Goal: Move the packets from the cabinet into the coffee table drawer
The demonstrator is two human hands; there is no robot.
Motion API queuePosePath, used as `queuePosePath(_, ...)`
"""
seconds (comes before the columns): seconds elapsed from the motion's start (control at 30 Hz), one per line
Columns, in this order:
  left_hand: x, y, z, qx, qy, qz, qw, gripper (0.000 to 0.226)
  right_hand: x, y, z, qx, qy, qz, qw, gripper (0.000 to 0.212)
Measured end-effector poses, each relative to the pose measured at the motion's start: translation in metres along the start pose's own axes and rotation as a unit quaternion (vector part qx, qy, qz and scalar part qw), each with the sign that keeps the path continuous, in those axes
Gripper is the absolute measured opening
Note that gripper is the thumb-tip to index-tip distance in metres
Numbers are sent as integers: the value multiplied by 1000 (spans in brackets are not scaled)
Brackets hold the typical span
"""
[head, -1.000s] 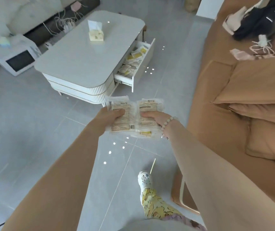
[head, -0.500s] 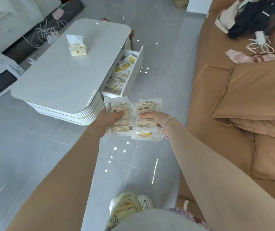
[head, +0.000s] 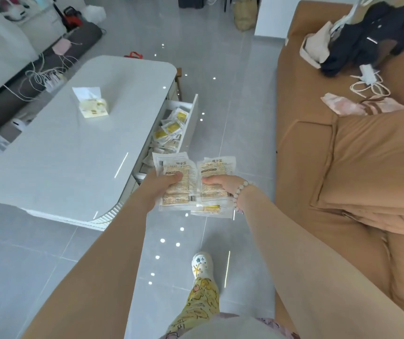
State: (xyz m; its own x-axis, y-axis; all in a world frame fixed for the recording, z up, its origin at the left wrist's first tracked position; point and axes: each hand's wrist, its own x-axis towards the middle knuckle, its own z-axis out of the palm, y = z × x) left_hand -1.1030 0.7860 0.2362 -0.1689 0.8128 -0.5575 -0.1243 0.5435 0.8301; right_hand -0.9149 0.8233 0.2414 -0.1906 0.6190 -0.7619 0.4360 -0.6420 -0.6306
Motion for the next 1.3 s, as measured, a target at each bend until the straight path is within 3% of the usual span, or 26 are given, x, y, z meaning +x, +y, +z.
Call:
queuePosePath(0.13, 63, 34, -10, 17, -22, 3, 1000, 30, 37, -53, -4, 12, 19, 9, 1000, 69)
queuePosePath(0.3, 129, 68, -22, 19, -30, -6, 999, 31, 129, -91, -5, 8, 39, 43, 998, 118)
queuePosePath(0.47, 169, 87, -39, 6, -23, -9, 1000, 19, 153, -131, 4, 20, 43, 59, 997, 103)
queuePosePath(0.6, 180, 97, -46, 11, -9, -9, 1000, 15, 172, -139, 8, 12, 23, 59, 998, 116)
queuePosePath(0.77, 203, 113, -57, -24, 3, -8, 1000, 14, 182, -179, 8, -14, 17, 33, 999, 111)
queuePosePath(1.03, 232, 131, -71, -74, 102, -24, 992, 21, 225, -235, 11, -69, -38, 3, 997, 95)
queuePosePath(1.17, 260, 151, -71, -91, 145, -29, 985, 14, 261, -269, 0, -95, -81, -15, 992, 63)
queuePosePath(1.3, 300, 170, -57, -117, 188, -57, 974, 20, 311, -300, -25, -128, -111, -4, 986, 70)
